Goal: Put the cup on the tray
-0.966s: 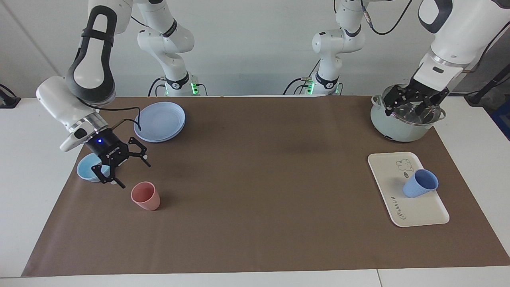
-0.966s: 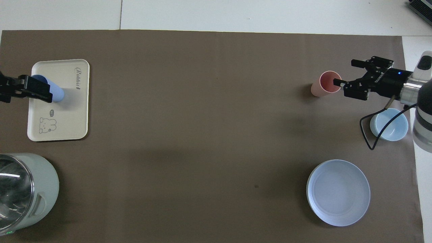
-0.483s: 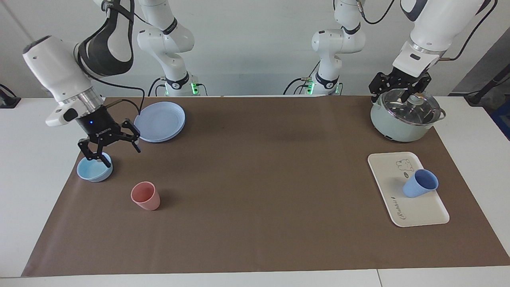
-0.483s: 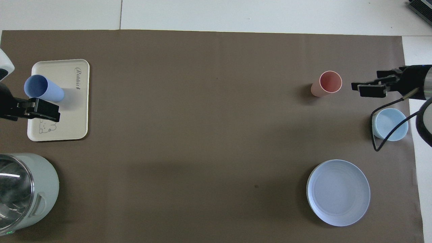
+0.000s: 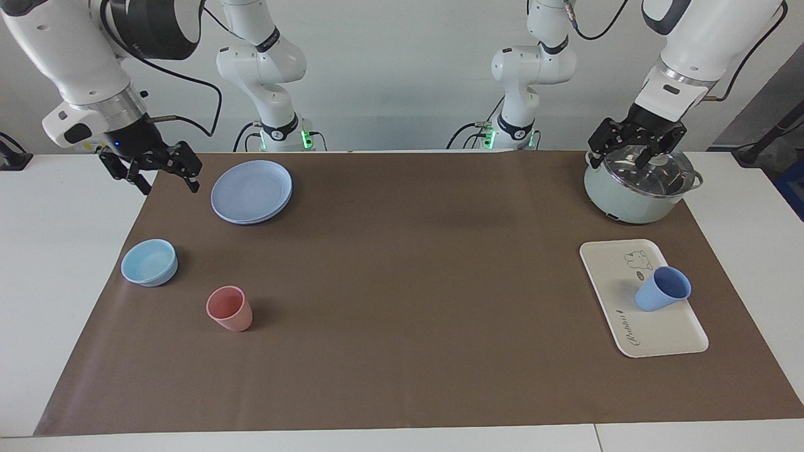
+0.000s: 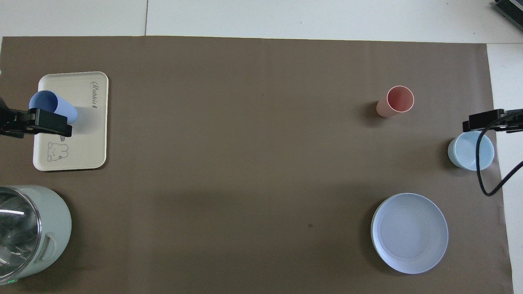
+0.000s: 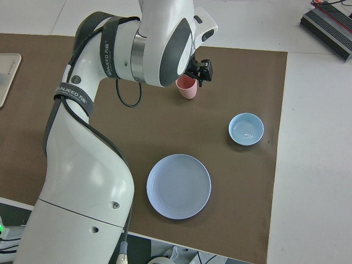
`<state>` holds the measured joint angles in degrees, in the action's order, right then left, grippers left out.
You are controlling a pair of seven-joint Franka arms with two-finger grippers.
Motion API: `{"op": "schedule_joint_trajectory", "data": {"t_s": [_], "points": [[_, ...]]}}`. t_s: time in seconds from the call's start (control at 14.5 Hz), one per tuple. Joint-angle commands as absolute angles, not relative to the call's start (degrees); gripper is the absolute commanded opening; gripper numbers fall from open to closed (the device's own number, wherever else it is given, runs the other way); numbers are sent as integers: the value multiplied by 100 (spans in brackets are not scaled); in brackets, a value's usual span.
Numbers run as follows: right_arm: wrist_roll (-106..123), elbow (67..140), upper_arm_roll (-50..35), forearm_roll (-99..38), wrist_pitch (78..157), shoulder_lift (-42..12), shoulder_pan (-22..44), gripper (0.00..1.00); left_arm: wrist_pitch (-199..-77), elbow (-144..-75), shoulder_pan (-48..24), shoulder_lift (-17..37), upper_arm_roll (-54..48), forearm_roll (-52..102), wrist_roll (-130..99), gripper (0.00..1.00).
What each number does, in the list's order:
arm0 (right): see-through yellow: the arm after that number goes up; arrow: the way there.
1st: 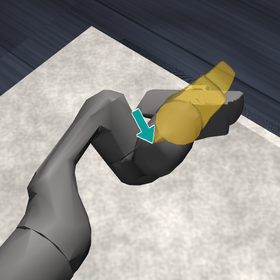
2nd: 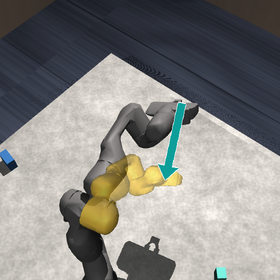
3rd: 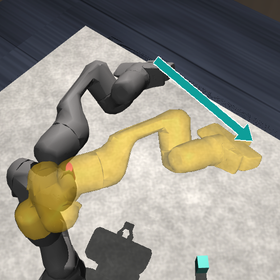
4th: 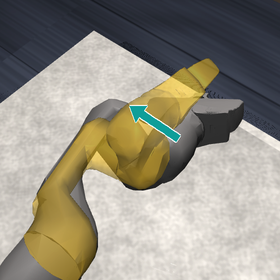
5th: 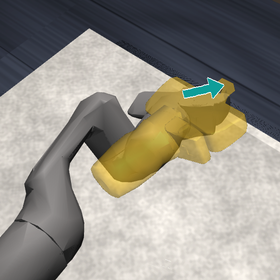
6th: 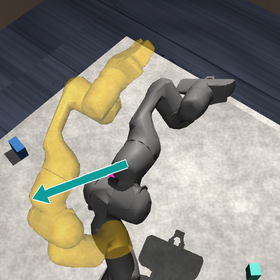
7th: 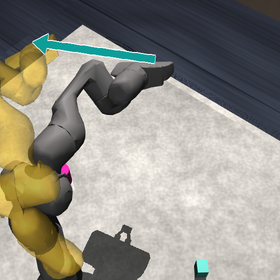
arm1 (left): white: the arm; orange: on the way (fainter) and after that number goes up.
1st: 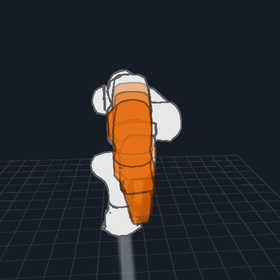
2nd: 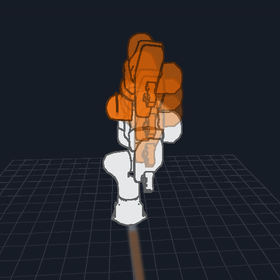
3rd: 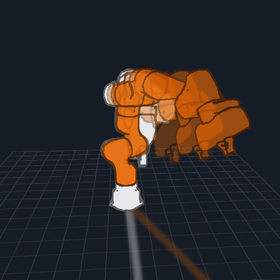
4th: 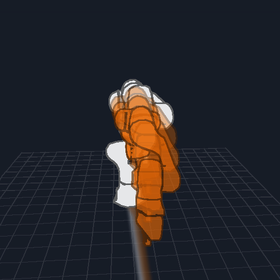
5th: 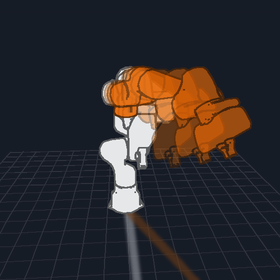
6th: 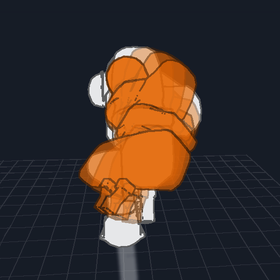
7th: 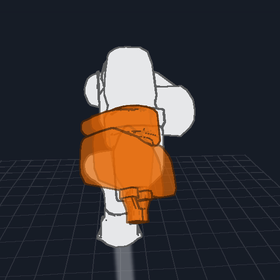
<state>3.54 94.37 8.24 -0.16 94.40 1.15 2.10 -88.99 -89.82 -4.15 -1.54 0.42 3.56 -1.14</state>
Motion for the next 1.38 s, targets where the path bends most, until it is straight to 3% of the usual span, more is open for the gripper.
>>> {"op": "schedule_joint_trajectory", "data": {"t_s": [0.0, 0.69, 0.9, 1.31], "points": [[114, 8930, 782, 282, 8756, 17, 202, 100, -8632, -8914, -457, -255, 97, 431, -176, 100], [-35, 8992, 625, 297, 8719, 176, 220, 100, -8630, -8956, -422, -281, 70, 378, -97, 100], [-97, 8500, 483, 221, 8105, 97, 202, 100, -8902, -8956, -413, -246, 70, 378, -79, 100], [-44, 8692, 492, 0, 8253, 79, 184, 100, -9009, -8930, -448, -211, 9, 378, -123, 100]]}}
